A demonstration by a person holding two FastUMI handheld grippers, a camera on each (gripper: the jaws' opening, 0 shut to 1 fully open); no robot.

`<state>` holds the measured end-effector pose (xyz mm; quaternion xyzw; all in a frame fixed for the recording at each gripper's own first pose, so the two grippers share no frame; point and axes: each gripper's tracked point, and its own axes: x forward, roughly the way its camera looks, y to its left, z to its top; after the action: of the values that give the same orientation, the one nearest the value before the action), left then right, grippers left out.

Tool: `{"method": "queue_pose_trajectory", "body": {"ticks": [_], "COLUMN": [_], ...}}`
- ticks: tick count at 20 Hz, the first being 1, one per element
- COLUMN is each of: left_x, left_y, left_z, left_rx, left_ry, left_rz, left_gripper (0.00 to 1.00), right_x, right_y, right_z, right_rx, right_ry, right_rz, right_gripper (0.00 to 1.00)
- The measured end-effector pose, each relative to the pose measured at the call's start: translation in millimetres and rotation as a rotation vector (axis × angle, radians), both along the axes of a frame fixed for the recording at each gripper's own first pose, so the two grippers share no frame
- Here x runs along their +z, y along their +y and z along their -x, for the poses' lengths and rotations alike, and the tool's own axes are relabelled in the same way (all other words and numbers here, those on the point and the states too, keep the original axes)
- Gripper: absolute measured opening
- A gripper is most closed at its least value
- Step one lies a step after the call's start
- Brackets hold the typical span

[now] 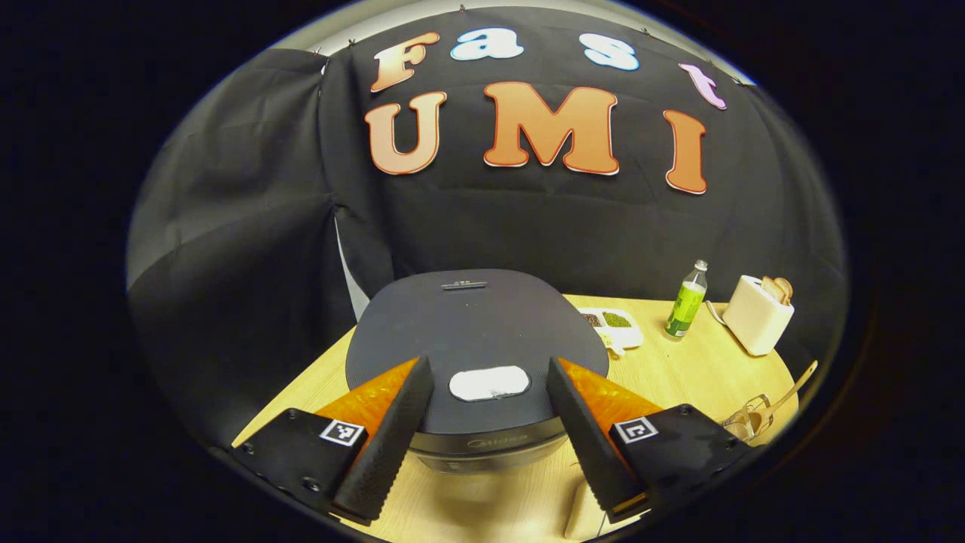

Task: Close the left gripper, press the button to open the rice cooker; take a wooden spoon from the chopstick holder with the right hand, scoop a spoonful of rice and pour it into the rice cooker, then put the wooden spoon back into the chopstick holder.

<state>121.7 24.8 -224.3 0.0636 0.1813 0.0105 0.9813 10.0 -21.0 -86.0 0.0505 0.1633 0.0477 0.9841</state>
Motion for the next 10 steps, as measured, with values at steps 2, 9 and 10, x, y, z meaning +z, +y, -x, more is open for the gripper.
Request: {"method": "queue_pose_trajectory", "body": {"ticks": [2,9,10], "left_x": [4.8,58.1,82.7], "left_y": [-0.6,-13.7,-13.9], "left_z": [-1.5,9.5,15.2], "left_rx": [-0.012,-0.012,-0.026], "left_ry": [-0.003,0.075,0.042], "left_rz": [-0.027,0.084,0.085], "left_gripper": [0.97,0.94,0.94], "right_x": [1.1,31.8,36.2], "right_y": [1.8,2.4,2.1], "right_z": [-1.2,-10.3,-10.5], "right_rx": [0.006,0.007,0.006], "right_ry": [-0.003,-0.069,-0.076], "right_rz": [0.001,0.014,0.021], "right_gripper": [0.95,0.95,0.95]}}
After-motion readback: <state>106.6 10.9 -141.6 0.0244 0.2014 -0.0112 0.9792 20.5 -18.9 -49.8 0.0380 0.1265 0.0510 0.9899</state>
